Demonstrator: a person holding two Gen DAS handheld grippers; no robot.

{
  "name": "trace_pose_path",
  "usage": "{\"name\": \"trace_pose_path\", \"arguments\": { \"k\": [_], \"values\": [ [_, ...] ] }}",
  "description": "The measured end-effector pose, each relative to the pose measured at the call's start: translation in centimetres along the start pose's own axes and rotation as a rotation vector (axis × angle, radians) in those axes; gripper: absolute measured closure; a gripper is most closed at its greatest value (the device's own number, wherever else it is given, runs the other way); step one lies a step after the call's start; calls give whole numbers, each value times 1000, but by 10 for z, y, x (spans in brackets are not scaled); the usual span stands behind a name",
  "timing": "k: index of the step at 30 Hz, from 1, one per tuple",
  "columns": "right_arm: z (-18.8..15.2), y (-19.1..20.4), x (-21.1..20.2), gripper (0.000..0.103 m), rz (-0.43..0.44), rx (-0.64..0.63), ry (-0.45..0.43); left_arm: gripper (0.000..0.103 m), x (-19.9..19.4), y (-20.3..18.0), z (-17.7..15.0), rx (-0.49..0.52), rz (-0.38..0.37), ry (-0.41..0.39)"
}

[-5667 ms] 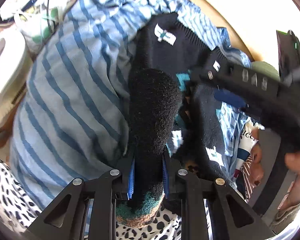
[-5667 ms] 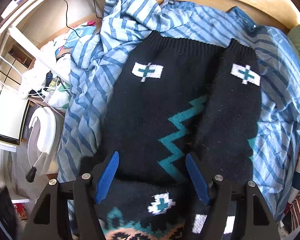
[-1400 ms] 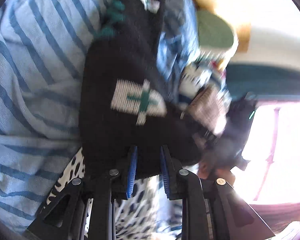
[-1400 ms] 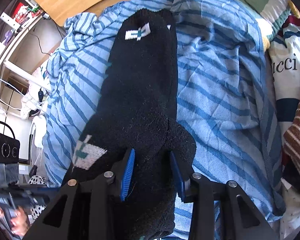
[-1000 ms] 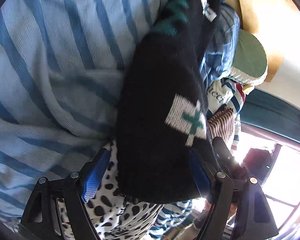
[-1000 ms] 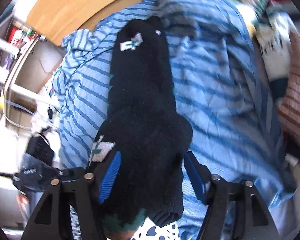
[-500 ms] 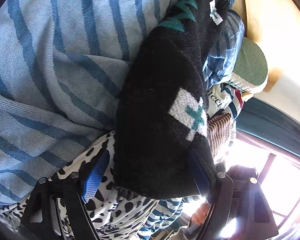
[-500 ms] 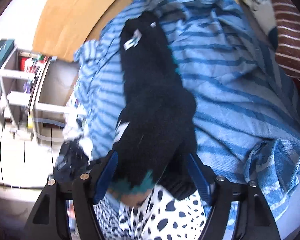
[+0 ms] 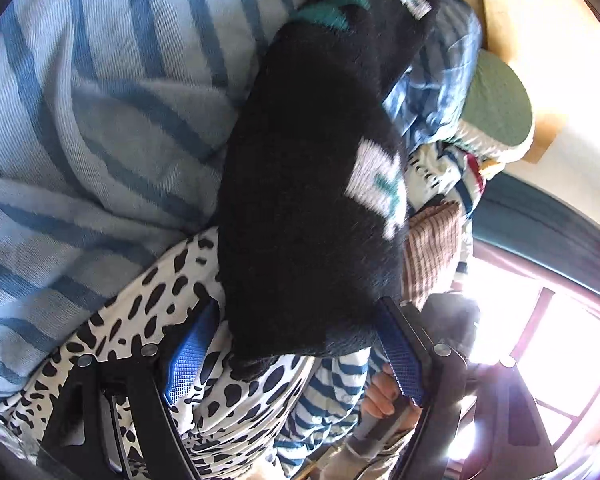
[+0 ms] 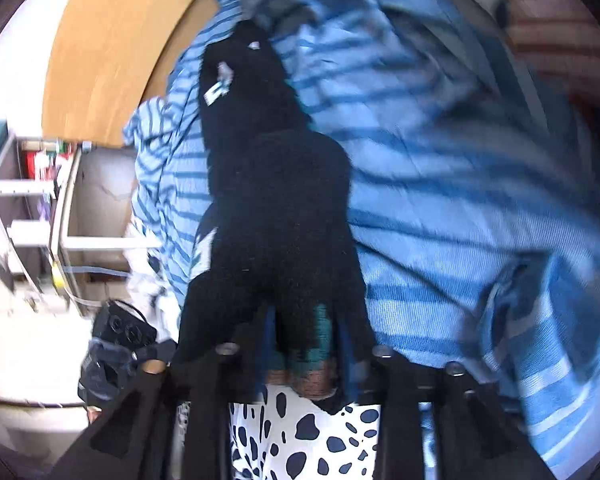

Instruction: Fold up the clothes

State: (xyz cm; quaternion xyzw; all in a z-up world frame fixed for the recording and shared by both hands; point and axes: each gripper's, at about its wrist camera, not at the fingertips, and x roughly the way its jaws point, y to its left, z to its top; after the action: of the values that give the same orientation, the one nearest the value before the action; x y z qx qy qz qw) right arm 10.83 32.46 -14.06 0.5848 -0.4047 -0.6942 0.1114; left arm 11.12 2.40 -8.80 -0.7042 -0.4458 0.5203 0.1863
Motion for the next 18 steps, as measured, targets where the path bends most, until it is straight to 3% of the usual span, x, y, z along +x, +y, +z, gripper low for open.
{"name": "trace_pose_path", "arguments": {
  "k": [1,2,4,7,11,12,13,14,15,16,18],
  "values": [
    [-1,-6,-1,29,-8,26,-7,24,0,-1,0,7,2,-1],
    [-2,-12,-2,19,-17,52,-14,24,0,-2,-1,14,4,-2],
    [-2,-23,-2,17,3,96,-15,24,0,-4,-1,24,5,-3],
    [3,-45,16,13,175,201,58,25,-1,-1,2,2,-24,-14],
    [1,-56,49,8,353,317,150,39,1,3,6,-38,-54,-29],
    [0,-57,54,9,393,338,158,46,1,3,6,-40,-56,-32],
    [-2,-57,59,18,439,362,159,51,0,3,6,-37,-62,-41],
    [-2,-54,56,33,438,351,135,67,-2,2,5,-33,-67,-50],
    [-1,-52,52,48,437,339,111,77,-5,-1,4,-28,-95,-64],
    [-1,-42,44,55,426,301,94,78,-8,-7,3,-11,-102,-76],
    [-1,-23,27,59,404,223,62,82,-17,-22,-2,42,-112,-106]
  ]
}}
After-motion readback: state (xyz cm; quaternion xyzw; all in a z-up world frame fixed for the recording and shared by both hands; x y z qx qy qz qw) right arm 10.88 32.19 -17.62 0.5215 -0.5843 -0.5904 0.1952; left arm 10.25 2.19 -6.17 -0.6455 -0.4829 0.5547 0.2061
